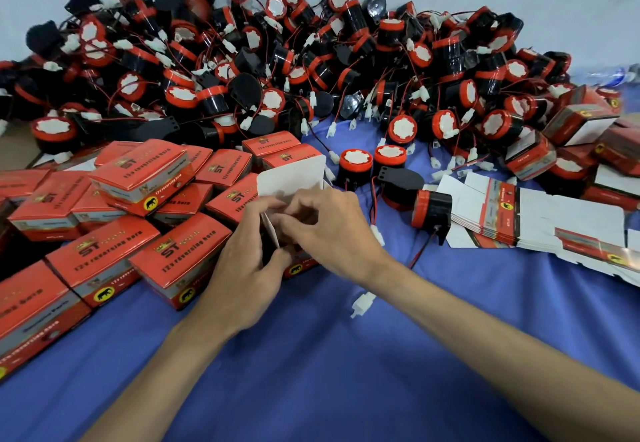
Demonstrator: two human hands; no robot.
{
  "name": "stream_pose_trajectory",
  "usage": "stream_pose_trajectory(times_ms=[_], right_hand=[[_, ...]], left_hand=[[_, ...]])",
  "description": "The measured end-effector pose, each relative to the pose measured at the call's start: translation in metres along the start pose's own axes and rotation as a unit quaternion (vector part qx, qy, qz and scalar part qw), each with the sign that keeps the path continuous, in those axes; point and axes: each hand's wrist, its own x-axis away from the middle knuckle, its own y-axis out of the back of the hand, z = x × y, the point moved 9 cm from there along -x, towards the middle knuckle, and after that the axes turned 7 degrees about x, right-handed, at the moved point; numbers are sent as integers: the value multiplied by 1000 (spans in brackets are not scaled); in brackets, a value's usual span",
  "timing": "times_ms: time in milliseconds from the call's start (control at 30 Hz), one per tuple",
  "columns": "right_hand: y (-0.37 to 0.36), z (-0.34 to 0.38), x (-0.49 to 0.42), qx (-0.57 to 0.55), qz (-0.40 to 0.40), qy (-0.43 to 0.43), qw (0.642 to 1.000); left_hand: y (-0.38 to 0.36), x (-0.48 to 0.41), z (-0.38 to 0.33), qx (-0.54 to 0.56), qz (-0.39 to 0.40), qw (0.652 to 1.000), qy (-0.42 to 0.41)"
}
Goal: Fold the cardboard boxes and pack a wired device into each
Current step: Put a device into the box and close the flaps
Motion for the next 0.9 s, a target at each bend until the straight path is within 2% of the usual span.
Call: stream_pose_trajectory(times_ms=[133, 300, 333, 367, 400, 467, 500, 533, 600, 633, 700, 800, 900], right_hand=[[-8, 16, 1, 87, 115, 89, 985], [-13, 22, 12, 173, 224, 191, 940], [-9, 25, 17, 183, 205, 222, 935], [0, 31, 24, 177, 148, 260, 938], [16, 35, 29, 160, 57, 285, 943], [54, 25, 38, 118, -153, 261, 946], [67, 11, 38, 95, -215, 215, 948], [72, -4, 33, 57, -222, 160, 960], [53, -26, 21, -38, -104, 90, 990], [41, -28, 21, -56, -44, 89, 993], [28, -25, 25, -18, 5, 129, 991], [27, -13, 28, 80, -24, 191, 978], [27, -6, 32, 150, -85, 201, 964]], left_hand=[[-3, 0, 0, 23, 13, 1000, 5], [-1, 0, -1, 17, 14, 1000, -7], [-1, 1, 0, 7, 10, 1000, -5], [0, 1, 1, -5, 0, 1000, -7], [2, 0, 0, -25, -11, 1000, -11], [1, -2, 1, -80, -26, 996, -13], [1, -3, 2, -102, -32, 994, -12], [1, -4, 5, -117, -36, 992, -7], [-3, -4, 8, -141, -31, 990, 2], [-4, -5, 9, -148, -27, 989, 3], [-6, -6, 8, -143, -26, 989, -4], [-7, -6, -3, -133, -35, 989, -53], [1, -3, -11, -34, -87, 993, -67]])
